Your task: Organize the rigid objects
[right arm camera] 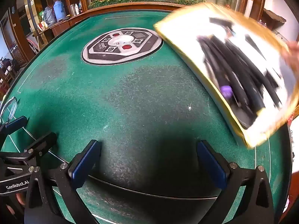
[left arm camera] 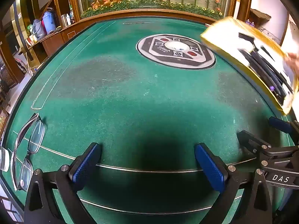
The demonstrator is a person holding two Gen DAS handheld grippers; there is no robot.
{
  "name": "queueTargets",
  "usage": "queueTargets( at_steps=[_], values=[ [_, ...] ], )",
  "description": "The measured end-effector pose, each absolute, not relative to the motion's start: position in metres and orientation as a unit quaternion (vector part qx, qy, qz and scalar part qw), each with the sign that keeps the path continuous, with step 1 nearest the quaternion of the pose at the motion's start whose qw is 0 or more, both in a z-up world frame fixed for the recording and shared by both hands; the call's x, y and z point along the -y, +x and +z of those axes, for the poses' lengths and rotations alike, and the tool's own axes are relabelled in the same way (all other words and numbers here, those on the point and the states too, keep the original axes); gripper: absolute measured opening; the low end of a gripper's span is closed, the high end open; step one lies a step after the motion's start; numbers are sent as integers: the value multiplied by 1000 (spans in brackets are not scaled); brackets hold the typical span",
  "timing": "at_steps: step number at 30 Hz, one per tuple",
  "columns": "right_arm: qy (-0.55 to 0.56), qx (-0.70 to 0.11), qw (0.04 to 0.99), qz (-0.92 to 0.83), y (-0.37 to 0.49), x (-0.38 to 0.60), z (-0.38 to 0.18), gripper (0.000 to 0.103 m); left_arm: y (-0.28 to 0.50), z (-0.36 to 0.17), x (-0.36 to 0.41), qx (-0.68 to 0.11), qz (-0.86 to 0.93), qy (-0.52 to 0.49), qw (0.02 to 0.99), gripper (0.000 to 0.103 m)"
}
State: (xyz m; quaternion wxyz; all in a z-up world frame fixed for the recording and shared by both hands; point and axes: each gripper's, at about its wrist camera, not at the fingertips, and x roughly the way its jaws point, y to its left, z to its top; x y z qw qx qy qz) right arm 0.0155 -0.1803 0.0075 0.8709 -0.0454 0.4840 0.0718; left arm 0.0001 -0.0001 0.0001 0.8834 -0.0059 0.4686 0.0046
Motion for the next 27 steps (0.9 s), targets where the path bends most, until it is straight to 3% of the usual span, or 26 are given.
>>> queueTargets(
  at_steps=[27],
  values=[
    [-44, -485, 870, 72, 14, 183, 3, 103, 0, 0, 1, -469, 5, -6, 883, 103]
  ],
)
